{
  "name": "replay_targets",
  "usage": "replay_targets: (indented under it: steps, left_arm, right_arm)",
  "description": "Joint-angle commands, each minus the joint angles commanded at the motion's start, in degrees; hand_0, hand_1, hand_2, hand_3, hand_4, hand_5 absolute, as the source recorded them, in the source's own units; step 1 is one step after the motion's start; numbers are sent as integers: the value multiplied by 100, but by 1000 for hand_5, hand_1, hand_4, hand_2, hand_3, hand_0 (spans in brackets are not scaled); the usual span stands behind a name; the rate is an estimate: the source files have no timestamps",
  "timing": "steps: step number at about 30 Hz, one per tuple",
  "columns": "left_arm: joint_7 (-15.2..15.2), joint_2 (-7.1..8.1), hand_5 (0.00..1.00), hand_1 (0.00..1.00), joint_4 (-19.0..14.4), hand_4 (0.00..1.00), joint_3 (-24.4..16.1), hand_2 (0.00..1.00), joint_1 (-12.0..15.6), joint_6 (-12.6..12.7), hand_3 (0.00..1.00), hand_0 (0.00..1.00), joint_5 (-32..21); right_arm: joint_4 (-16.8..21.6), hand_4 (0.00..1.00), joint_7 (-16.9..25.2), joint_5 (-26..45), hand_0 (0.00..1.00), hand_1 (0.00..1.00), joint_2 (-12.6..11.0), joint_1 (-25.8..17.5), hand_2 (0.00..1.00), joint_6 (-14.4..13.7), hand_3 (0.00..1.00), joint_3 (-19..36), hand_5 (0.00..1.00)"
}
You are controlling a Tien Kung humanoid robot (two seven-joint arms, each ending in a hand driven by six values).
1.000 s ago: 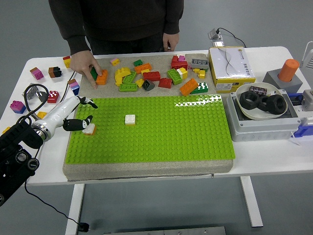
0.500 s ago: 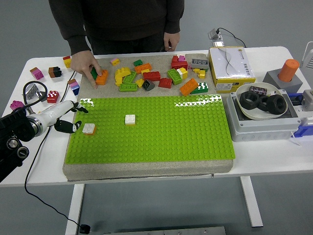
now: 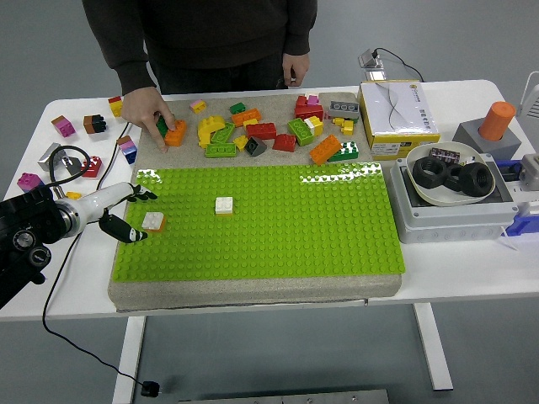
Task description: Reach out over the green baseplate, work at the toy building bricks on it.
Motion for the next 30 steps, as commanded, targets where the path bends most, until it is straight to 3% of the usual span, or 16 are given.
replay_targets:
  steps: [8, 10, 11, 30]
  left_arm:
    - [-100, -216, 2, 957, 265, 776, -101, 946, 26, 122, 848, 988, 177]
    - [-117, -245, 2, 957, 320, 776, -121, 946, 17, 137, 848, 988, 189]
    - [-122, -255, 2, 954, 342, 772, -127, 938, 14, 141, 776, 987, 192]
    - [-118, -432, 2, 952, 581, 744, -210, 931, 88, 152, 738, 996, 244]
  right_arm:
    - [0, 633, -4, -14, 525, 543, -3, 22, 614, 10, 627, -9, 774]
    - [0, 633, -3, -18, 525, 543, -6, 26, 614, 12, 627, -8, 774]
    - [0, 634, -2, -20, 525, 543, -8, 28, 614, 13, 627, -7, 773]
    - [0, 634, 10, -92, 524, 542, -22, 51, 610, 17, 624, 65, 769]
